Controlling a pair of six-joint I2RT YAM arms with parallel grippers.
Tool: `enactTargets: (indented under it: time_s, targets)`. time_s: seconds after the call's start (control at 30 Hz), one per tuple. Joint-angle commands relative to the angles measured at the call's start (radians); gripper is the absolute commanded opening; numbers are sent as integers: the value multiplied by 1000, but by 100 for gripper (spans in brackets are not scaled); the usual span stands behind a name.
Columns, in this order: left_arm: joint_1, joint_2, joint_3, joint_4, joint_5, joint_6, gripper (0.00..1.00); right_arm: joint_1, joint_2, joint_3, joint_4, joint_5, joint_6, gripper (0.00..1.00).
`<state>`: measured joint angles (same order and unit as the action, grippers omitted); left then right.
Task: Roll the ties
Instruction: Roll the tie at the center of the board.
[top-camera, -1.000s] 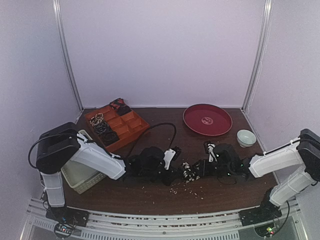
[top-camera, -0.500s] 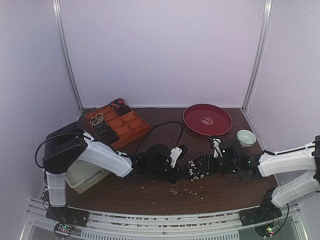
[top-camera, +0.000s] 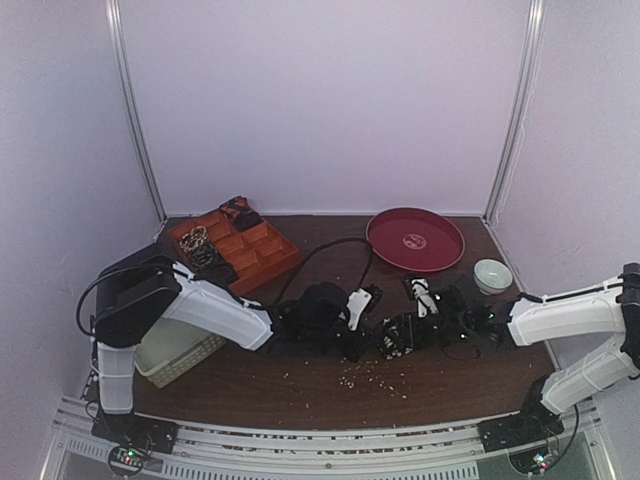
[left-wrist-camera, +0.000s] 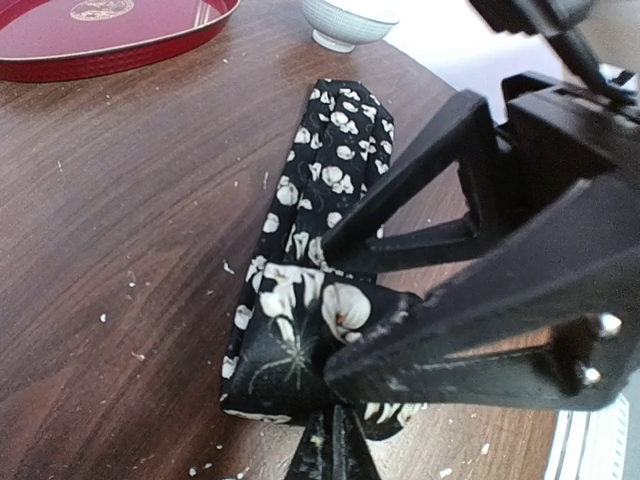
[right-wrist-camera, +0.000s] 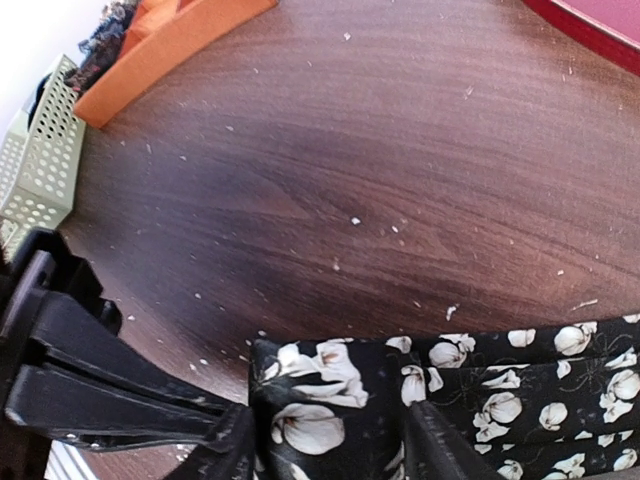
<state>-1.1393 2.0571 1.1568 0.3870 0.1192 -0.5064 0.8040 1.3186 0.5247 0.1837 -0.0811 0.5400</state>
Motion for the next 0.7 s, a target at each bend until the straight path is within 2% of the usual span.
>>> enactTargets:
  time_s: [0.0,0.2,0.4,0.53,0.67]
  targets:
    - [8,13,18,23,10,1,1,-31,33,3,-25,-12,-33,48]
    - [21,-44,-43,48,6,-33,2,-65,46,-48,31,-39,-24,42]
    - [25,-127,-117,12,-69,-56,2,-114,100,-92,147,-191,41,40]
    - [33,-203,-202,-4,-115,-77,2,-110,140,-122,275,-300,163,39]
    - [39,-296,-315,-6,-140,-91,4,-73,178,-155,419,-316,301,36]
